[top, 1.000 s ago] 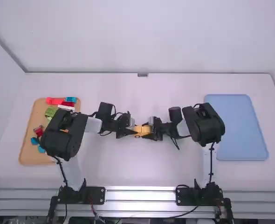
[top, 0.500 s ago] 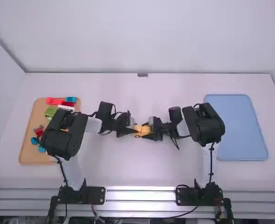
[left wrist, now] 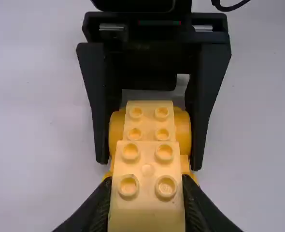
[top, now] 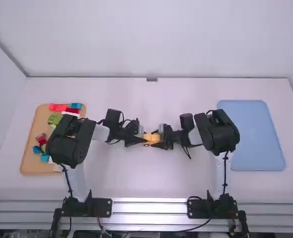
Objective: Assemble lego blocks to make yellow taxi
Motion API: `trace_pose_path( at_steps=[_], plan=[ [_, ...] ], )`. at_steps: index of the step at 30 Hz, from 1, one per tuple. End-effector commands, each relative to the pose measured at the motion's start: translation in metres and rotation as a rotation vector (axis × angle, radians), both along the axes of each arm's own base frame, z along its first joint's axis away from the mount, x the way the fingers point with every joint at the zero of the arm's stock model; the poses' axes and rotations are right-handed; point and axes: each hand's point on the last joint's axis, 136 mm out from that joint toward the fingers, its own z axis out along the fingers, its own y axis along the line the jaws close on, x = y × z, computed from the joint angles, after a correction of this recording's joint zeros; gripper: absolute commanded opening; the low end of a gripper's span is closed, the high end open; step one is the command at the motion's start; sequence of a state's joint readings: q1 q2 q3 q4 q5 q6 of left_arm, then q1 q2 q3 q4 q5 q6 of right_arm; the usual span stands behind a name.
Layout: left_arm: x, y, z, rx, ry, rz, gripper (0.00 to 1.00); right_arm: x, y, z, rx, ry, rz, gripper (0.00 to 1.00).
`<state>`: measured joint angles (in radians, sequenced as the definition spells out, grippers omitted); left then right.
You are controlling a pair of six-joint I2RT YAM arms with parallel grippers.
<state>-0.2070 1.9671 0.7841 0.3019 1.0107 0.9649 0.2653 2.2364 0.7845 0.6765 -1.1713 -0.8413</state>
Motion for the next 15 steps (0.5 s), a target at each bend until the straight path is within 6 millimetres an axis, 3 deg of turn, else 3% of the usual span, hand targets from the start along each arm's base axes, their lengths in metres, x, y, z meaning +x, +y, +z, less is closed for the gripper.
trace_pose_path(
  at_steps=[1,8,9,11,14,15],
  plan=[
    [-0.0092,-0.0054,-0.0119,0.032,0.027,-0.012,0.08,-0.0009,-0.0003,-0.0026,0.005,0.016,0.004,0.43],
    [-0.0112,-0.0102,-0.0205,0.088,0.027,-0.006,0.05,-0.0014,-0.0001,-0.0029,0.004,0.020,0.005,0.43],
    [-0.0115,-0.0104,-0.0204,0.088,0.027,-0.007,0.09,-0.0014,-0.0003,-0.0030,0.004,0.020,0.004,0.43],
    [-0.0116,-0.0104,-0.0205,0.088,0.028,-0.007,0.17,-0.0011,-0.0003,-0.0028,0.004,0.019,0.003,0.43],
    [-0.0119,-0.0106,-0.0197,0.083,0.029,-0.009,0.57,-0.0011,-0.0003,-0.0029,0.004,0.019,0.004,0.43],
    [-0.0120,-0.0107,-0.0196,0.082,0.028,-0.010,0.59,-0.0009,-0.0006,-0.0029,0.004,0.019,0.003,0.44]
  ],
)
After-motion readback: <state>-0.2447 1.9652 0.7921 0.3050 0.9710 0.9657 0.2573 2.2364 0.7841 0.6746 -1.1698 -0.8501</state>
